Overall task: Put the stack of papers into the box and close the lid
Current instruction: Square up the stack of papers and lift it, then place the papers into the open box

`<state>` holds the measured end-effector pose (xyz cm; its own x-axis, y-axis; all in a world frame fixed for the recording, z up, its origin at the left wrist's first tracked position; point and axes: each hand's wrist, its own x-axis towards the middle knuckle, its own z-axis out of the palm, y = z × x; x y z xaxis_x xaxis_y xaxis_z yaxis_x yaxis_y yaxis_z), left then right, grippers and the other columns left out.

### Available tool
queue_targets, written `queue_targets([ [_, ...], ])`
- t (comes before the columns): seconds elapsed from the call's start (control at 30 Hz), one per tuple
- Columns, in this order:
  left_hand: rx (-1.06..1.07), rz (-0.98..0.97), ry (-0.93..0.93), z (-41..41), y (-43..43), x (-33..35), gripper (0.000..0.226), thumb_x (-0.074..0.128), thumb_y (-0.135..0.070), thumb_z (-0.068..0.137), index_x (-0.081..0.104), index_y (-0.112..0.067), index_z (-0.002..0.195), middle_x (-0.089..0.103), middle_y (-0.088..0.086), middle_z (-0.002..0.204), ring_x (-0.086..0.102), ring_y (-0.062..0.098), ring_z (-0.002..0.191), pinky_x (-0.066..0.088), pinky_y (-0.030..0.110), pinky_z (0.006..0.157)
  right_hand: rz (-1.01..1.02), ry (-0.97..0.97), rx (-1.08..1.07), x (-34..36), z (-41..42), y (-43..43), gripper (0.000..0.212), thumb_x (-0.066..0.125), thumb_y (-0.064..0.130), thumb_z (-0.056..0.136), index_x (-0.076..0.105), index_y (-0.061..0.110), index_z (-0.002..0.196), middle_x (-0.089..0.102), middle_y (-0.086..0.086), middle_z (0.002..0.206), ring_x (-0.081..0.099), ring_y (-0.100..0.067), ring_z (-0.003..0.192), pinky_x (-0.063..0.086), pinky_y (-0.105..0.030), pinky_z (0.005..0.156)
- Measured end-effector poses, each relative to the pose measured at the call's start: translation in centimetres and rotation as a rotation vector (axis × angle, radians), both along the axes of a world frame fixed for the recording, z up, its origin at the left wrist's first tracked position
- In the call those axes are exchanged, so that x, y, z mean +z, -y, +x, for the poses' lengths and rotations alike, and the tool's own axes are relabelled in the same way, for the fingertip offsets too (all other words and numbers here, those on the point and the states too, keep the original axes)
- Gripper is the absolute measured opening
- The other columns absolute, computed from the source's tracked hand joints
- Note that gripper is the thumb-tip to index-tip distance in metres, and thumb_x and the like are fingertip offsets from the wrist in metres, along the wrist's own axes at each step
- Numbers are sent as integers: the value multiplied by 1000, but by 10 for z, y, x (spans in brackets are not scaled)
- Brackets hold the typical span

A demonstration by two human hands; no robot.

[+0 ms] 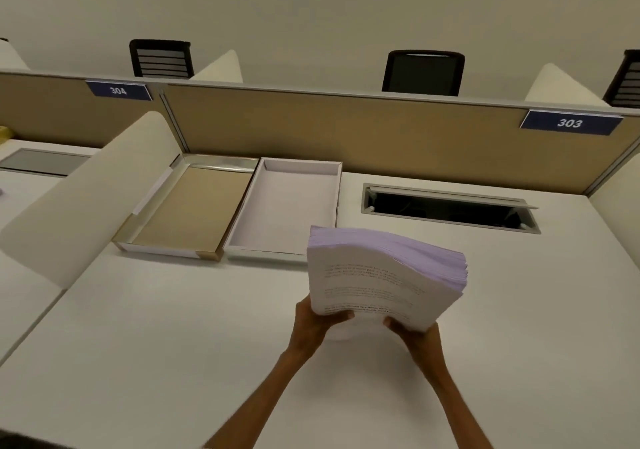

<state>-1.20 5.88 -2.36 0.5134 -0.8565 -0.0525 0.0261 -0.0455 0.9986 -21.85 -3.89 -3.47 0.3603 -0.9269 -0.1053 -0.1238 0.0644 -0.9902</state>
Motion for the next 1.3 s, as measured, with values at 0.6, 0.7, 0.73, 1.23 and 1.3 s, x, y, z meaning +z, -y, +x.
queue_targets([
  [0.6,20,428,117,192,96,116,60,77,-43,78,60,-9,124,70,11,117,70,27,97,61,38,82,179,-120,87,92,191,107,58,88,37,64,68,10,112,74,-9,111,74,-23,88,63,-35,73],
  [0.7,-57,508,34,233,111,108,53,77,-27,82,57,-6,127,66,14,126,69,23,91,60,31,72,237,-185,110,80,234,127,66,86,38,67,63,8,121,70,-12,120,72,-31,98,59,-47,88],
  [0.73,-45,522,10,243,115,103,50,77,-22,82,57,-6,125,66,14,127,67,21,86,57,25,64,251,-202,119,76,246,132,66,85,38,68,62,8,122,70,-12,121,71,-32,99,58,-48,89],
  [1.23,122,556,-117,290,142,-1,53,77,-3,80,58,1,129,64,20,131,65,38,113,56,43,92,194,-532,142,2,317,166,61,78,47,73,61,5,113,69,-14,120,67,-34,103,57,-39,83],
  [1.3,138,563,-73,287,141,-8,54,77,-5,80,57,1,130,64,20,130,65,38,114,55,46,96,160,-597,148,-1,318,165,65,76,51,73,60,4,115,68,-14,120,66,-35,105,57,-43,87],
])
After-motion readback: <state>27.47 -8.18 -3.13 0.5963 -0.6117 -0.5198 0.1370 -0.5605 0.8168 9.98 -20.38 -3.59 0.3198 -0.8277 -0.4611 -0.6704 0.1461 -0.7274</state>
